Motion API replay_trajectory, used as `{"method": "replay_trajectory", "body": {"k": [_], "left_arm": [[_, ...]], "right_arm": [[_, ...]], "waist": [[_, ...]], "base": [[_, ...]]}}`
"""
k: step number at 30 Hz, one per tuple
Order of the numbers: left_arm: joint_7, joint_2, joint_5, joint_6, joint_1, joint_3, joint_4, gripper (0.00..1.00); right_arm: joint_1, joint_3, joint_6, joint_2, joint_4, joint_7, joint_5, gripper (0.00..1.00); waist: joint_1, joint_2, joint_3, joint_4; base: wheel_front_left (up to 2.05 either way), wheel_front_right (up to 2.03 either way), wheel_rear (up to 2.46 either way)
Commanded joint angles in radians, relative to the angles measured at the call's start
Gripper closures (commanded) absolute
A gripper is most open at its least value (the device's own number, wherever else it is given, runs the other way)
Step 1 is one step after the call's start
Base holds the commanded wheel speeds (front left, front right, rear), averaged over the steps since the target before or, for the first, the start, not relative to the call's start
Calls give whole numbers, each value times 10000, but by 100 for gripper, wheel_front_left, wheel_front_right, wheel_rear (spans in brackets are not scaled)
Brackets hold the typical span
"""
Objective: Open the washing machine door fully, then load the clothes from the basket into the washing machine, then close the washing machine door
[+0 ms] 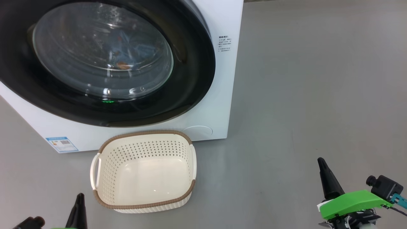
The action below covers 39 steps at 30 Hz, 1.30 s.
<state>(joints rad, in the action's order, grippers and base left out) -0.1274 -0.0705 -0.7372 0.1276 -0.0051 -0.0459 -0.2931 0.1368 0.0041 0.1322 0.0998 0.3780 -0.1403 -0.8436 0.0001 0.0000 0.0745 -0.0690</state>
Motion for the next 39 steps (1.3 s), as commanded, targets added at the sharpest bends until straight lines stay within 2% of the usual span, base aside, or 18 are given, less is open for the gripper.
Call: {"method": "replay_trajectory", "body": {"k": [1, 39], "left_arm": [[58, -111, -293, -13, -399, -203, 261, 100], [1177, 38, -4279, -1, -735, -438, 340, 100]], "right_arm": [[31, -9, -5, 53, -302, 87, -311, 100], [-91, -466, -10, -131, -764, 1169, -3875, 100]], "waist": [[-1, 0, -13, 12], [-1, 0, -359, 334]], "base": [[0, 0, 0], [0, 0, 0]]}}
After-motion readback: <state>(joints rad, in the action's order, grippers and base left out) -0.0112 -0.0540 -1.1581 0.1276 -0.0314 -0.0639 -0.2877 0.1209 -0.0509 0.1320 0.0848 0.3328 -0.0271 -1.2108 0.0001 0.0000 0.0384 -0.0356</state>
